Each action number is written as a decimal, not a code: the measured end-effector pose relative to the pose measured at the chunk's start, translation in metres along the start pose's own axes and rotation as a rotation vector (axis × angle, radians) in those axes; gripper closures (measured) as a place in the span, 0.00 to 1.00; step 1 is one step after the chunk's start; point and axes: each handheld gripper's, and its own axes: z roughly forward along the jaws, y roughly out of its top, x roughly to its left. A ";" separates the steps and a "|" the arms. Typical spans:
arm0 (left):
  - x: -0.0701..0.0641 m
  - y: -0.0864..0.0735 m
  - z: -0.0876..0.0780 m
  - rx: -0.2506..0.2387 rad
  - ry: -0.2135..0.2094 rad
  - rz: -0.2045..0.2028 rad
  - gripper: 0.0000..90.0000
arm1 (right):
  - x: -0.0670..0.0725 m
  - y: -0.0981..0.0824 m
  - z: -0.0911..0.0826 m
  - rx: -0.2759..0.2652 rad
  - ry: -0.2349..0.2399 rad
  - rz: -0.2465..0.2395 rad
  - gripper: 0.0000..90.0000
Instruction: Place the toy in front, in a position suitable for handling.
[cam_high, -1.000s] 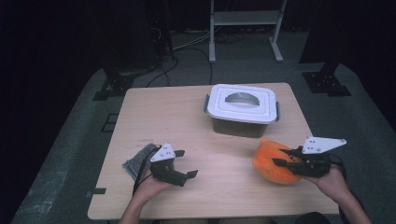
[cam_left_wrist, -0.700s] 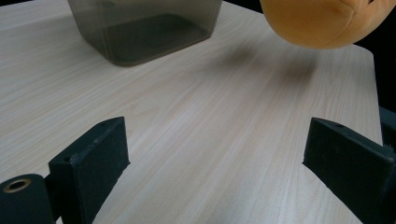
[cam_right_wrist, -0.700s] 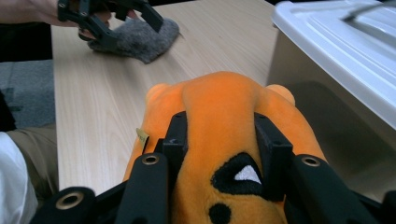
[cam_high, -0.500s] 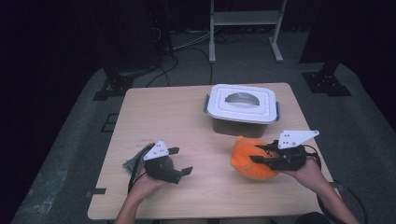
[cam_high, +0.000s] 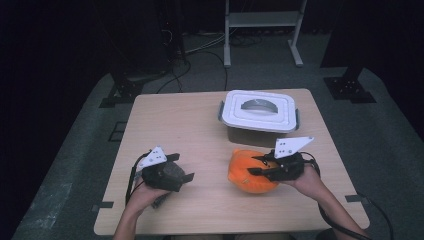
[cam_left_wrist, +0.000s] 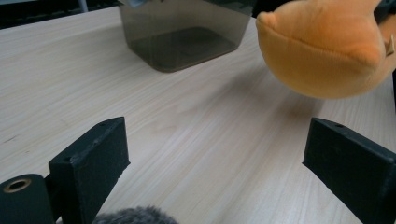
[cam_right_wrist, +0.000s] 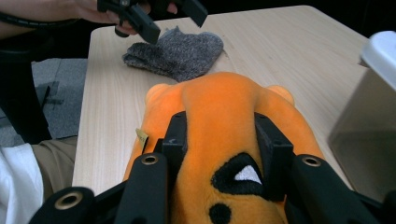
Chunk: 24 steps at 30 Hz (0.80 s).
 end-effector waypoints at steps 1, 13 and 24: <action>0.002 0.000 -0.002 -0.003 0.004 -0.002 0.06 | 0.000 0.001 0.007 0.005 0.014 -0.005 0.69; 0.016 -0.006 -0.019 0.004 0.017 0.004 0.06 | 0.002 0.008 0.043 0.021 0.092 -0.035 0.68; 0.027 -0.019 -0.024 0.062 0.016 0.024 0.12 | 0.012 -0.004 0.070 0.058 0.134 -0.065 0.64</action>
